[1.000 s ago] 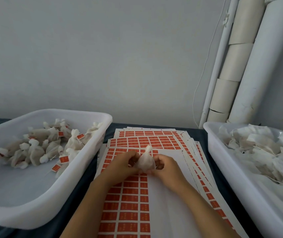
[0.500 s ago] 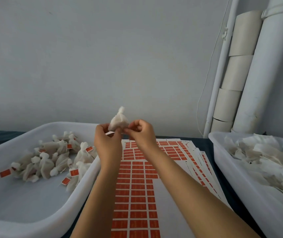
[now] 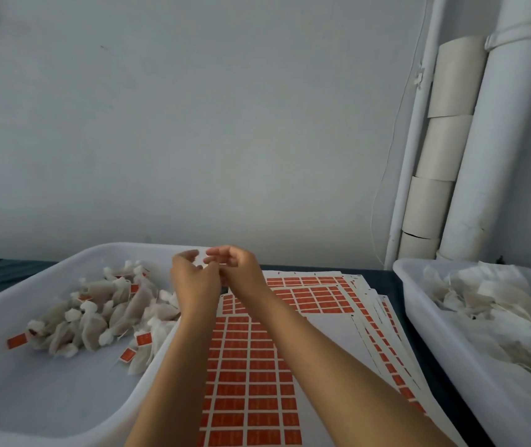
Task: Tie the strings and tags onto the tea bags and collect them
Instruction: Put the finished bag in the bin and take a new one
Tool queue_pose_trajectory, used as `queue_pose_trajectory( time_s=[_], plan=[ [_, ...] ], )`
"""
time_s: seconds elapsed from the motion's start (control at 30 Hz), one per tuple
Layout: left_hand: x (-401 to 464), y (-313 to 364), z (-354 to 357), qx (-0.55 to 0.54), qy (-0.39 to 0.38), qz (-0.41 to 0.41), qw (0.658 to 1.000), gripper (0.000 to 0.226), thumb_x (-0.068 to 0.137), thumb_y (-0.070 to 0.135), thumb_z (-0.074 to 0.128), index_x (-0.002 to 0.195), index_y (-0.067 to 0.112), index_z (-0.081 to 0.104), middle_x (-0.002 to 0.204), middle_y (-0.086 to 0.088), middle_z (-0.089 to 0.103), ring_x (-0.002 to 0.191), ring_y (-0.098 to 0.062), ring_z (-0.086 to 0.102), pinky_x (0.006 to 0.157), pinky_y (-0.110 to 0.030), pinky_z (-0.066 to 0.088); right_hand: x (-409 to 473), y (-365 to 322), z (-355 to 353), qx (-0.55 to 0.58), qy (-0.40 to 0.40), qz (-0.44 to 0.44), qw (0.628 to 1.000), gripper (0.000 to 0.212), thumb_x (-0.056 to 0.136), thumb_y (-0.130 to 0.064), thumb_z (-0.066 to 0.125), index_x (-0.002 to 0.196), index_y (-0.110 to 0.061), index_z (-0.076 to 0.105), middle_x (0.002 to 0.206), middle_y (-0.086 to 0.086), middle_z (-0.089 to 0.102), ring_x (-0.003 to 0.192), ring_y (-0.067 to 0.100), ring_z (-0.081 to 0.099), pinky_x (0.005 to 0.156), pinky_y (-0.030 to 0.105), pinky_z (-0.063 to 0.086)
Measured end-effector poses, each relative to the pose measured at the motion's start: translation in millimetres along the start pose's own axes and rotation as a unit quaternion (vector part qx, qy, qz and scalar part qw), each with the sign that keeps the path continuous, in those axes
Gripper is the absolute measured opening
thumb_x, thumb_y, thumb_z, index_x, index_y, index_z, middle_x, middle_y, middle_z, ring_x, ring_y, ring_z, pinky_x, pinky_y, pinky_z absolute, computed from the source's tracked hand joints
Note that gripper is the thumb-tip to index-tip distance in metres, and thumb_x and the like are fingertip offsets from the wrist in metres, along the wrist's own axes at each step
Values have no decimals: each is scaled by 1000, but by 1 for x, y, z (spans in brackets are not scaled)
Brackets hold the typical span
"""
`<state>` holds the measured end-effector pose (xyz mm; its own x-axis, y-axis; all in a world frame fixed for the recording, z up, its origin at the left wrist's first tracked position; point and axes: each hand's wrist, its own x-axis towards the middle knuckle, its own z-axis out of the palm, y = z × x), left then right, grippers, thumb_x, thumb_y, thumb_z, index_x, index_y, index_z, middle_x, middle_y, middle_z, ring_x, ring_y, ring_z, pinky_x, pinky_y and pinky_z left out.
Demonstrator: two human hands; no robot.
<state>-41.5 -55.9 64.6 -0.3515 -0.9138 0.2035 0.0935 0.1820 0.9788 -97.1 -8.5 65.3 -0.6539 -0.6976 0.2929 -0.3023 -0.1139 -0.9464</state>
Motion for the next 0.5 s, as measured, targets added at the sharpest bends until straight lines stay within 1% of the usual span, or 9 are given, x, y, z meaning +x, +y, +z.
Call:
queue_pose_trajectory(
  time_s=[0.03,0.1,0.13,0.2,0.23,0.27,0.33,0.4,0.5],
  plan=[
    [-3,1,2,-2,-18,10,1000,35,90,5,54,124,11,47,119,-6,54,84,-9,55,62,-18,43,-3,-1,-7,0,10,-2,1000,23,92,-5,50,114,-7,59,114,13,64,103,25,62,83,29,53],
    [-12,4,7,-1,-57,14,998,24,89,8,56,112,13,54,107,-5,63,78,-11,62,63,-26,52,-12,-4,-23,0,36,-8,999,19,93,-7,50,109,-10,61,110,11,65,100,21,64,82,27,55],
    [-18,5,11,0,-72,13,997,20,88,8,57,108,14,55,101,-6,65,74,-11,65,61,-27,54,-18,-4,-33,-3,52,-12,999,17,93,-8,50,105,-12,61,107,9,66,98,19,64,81,24,55],
    [-31,4,20,6,-95,12,995,18,87,6,55,102,15,56,88,-4,65,56,-3,64,44,-17,47,-31,-4,-54,-13,89,-12,996,17,94,-8,48,101,-15,62,101,5,68,94,13,65,77,20,54],
    [-38,3,26,15,-109,8,994,18,87,5,54,102,16,55,84,-3,64,49,-1,62,38,-14,43,-39,-4,-65,-16,109,-7,994,17,95,-9,48,99,-17,62,98,3,68,91,12,65,75,20,54],
    [-45,2,32,25,-126,6,992,18,88,5,54,102,16,55,82,-3,64,47,-2,62,37,-13,42,-47,-3,-76,-13,129,2,992,18,95,-10,47,96,-19,62,95,1,68,88,11,65,72,18,54],
    [-59,1,47,51,-166,5,985,18,90,8,55,105,17,55,88,-4,64,59,-10,67,44,-19,47,-60,-4,-98,1,169,23,985,21,96,-10,45,91,-21,62,89,-1,68,82,10,66,63,16,52],
    [-71,0,66,70,-203,12,977,16,91,8,55,106,15,56,95,-5,64,76,-15,65,54,-20,47,-70,-7,-119,2,218,42,975,25,95,-8,43,86,-21,62,82,-2,67,76,11,65,59,17,53],
    [-90,-1,95,73,-248,24,966,16,92,7,54,106,13,58,91,1,60,77,-9,58,53,-14,41,-76,-12,-147,-10,289,68,955,30,90,0,41,79,-18,62,76,-1,66,73,12,63,69,27,55]
  ],
)
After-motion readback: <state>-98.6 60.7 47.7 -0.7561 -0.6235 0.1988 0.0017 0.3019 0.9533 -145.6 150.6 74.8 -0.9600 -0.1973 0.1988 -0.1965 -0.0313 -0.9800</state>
